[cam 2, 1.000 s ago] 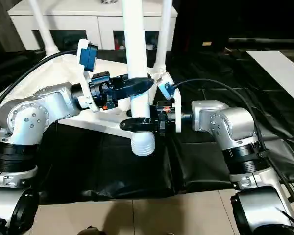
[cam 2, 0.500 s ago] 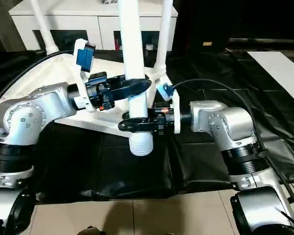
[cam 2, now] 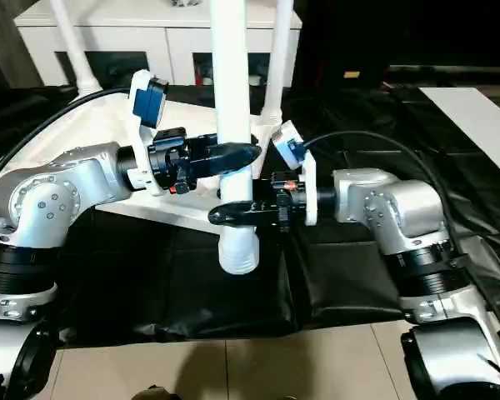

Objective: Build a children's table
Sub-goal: Pick table leg

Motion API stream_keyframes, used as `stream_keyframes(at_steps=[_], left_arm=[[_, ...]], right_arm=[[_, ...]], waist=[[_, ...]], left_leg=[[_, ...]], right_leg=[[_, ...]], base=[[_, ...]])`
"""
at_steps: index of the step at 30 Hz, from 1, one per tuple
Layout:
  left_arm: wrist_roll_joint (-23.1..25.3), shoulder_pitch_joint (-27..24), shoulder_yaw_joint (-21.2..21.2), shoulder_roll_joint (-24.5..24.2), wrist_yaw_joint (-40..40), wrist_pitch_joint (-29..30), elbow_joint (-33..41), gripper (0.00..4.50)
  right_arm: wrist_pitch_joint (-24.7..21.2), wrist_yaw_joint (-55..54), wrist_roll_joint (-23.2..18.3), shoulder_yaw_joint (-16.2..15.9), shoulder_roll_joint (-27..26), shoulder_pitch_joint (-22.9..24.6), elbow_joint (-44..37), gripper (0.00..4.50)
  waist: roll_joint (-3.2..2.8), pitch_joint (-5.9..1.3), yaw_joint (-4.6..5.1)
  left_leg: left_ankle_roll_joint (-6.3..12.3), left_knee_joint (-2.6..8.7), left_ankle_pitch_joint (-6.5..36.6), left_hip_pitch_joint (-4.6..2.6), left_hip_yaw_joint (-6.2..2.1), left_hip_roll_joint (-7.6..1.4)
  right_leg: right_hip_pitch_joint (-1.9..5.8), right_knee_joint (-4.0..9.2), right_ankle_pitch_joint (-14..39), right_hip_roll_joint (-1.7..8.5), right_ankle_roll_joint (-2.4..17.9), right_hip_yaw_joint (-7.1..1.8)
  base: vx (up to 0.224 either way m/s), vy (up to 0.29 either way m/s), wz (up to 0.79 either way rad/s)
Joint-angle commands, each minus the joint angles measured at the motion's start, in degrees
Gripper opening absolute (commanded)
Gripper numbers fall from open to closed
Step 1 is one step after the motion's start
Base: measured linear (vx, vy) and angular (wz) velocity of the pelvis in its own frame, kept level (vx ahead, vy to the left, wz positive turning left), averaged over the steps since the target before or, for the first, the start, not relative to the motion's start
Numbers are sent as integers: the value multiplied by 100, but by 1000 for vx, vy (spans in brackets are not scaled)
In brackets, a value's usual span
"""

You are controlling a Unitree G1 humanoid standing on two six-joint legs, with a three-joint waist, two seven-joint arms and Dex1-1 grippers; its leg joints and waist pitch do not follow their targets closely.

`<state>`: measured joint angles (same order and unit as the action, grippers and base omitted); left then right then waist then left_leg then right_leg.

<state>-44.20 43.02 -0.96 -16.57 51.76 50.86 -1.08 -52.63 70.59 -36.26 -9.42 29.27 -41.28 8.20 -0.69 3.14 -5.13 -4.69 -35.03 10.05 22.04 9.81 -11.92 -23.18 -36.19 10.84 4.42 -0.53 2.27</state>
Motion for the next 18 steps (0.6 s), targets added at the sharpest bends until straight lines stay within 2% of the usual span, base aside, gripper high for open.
stream_keyframes(at_steps=[1,3,5,8,10,12,18], left_arm=[[-47,5,-36,-30,43,-3,152,186],[-43,4,-36,-22,37,-12,155,186],[-37,5,-34,-9,29,-15,159,186],[-31,11,-32,2,24,-18,158,186],[-34,14,-24,23,13,-20,155,186],[-32,12,-34,11,35,-11,171,186],[-38,2,-43,3,50,8,190,185]], right_arm=[[-123,104,-89,4,83,-15,-203,357],[-160,114,-99,-39,85,18,-248,323],[-179,117,-108,-77,66,50,-281,320],[-199,105,-119,-91,40,71,-307,280],[-223,117,-122,-104,35,99,-341,276],[-262,124,-127,-104,24,112,-352,241],[-266,111,-112,-88,17,121,-330,205]], waist=[[37,-461,-12],[34,-465,-14],[33,-461,-11],[38,-462,-12],[36,-461,-13],[35,-462,-17],[32,-460,-14]], left_leg=[[115,337,586,-98,36,-30],[130,335,558,-95,35,-32],[122,334,586,-97,38,-31],[104,334,604,-97,37,-30],[101,336,615,-99,35,-32],[94,337,612,-98,34,-35],[78,337,645,-100,33,-33]], right_leg=[[354,323,129,208,1562,-148],[351,318,99,214,1567,-149],[346,325,143,215,1578,-149],[349,327,178,214,1569,-149],[345,330,194,215,1570,-148],[347,325,195,216,1557,-149],[344,331,244,218,1542,-150]], base=[[0,0,0],[0,0,0],[0,0,0],[0,0,0],[0,0,0],[0,0,0],[0,0,0]])
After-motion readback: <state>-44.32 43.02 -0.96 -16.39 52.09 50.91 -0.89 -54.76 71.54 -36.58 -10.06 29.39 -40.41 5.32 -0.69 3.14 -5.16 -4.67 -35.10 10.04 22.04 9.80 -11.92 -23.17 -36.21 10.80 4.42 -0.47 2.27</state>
